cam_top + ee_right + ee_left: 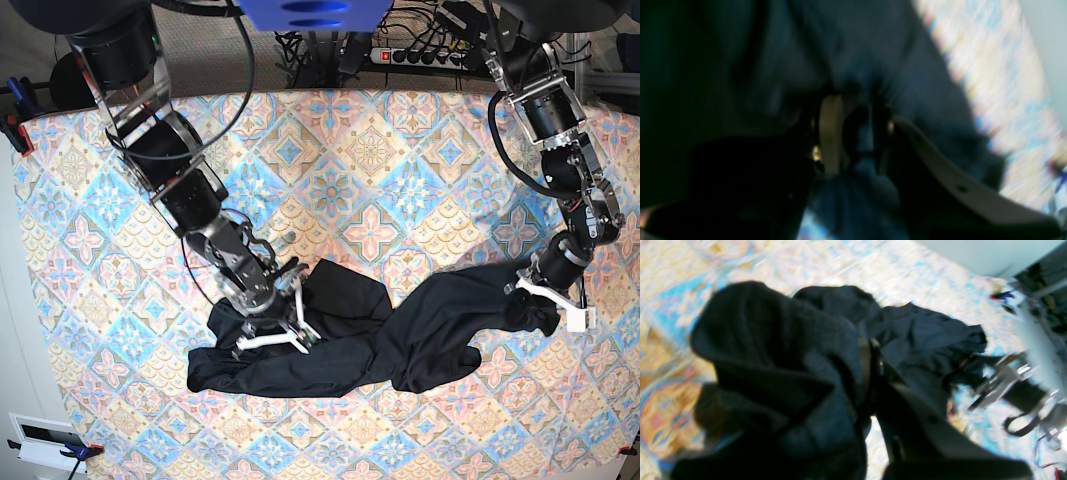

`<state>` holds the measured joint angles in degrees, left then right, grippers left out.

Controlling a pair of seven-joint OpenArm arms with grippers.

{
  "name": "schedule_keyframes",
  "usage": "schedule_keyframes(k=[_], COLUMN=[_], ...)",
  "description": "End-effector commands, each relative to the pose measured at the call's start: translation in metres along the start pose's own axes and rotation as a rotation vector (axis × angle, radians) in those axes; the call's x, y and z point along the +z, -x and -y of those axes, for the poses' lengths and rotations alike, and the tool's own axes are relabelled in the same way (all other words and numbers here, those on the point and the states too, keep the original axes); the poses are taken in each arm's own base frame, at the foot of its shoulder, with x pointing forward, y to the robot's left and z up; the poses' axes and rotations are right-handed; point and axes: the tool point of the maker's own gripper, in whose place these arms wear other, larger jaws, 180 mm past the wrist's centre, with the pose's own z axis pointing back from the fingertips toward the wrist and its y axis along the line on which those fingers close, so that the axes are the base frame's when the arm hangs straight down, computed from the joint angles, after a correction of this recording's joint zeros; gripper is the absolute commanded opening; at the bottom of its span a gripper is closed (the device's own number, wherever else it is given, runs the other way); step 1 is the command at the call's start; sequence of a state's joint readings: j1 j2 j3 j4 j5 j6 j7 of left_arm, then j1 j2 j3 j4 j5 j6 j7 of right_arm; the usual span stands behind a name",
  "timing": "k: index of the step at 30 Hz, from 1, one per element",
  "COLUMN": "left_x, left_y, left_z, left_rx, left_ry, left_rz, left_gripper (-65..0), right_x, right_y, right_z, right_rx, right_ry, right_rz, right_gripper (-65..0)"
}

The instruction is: Layout the t-shirt on the table in an organized manner, then fold the t-shirt properly

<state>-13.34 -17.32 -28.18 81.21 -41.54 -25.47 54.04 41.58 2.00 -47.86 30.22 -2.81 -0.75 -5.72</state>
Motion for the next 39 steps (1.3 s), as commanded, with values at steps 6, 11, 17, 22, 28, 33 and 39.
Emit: schedule_keyframes(k=[6,11,17,22,28,33,39], left_x=[0.004,0.004,0.004,0.004,0.004,0.004,0.004], left_y=[-0.025,-0.024,-0.024,-0.024,-0.023,-0.023,-0.023], left_z=[0.007,0.007,0.007,0.007,0.007,0.007,0.007], left_rx=[-0.029,-0.028,-0.028,-0.027,-0.027,-0.027,-0.027], left_ry=[0.024,0.025,0.025,0.024,0.024,0.024,0.024], left_rz=[0.064,0.064,0.064,0.063,0.061,0.061,0.061], left_gripper=[-65.0,-65.0,-65.0,-65.0,-65.0,-65.0,-65.0], right_x=[-0.007,-0.008,-0.008,-0.006,-0.006,-0.007,-0.007], right_y=[-0.052,-0.063,-0.075,-0.059,-0.04,-0.041,-0.041], right_z=[0.017,0.018,0.023,0.057,0.076,0.075,0.075], right_rx=[0.038,0.093,0.164,0.18,0.297,0.433,0.453], right_ry=[0.028,0.024,0.025,0.075,0.103,0.107,0.107], right_rz=[0.091,0.105,0.123,0.086,0.038,0.031,0.031], right_gripper=[-47.8,-47.8,-47.8,-47.8,-47.8,-47.8,-47.8])
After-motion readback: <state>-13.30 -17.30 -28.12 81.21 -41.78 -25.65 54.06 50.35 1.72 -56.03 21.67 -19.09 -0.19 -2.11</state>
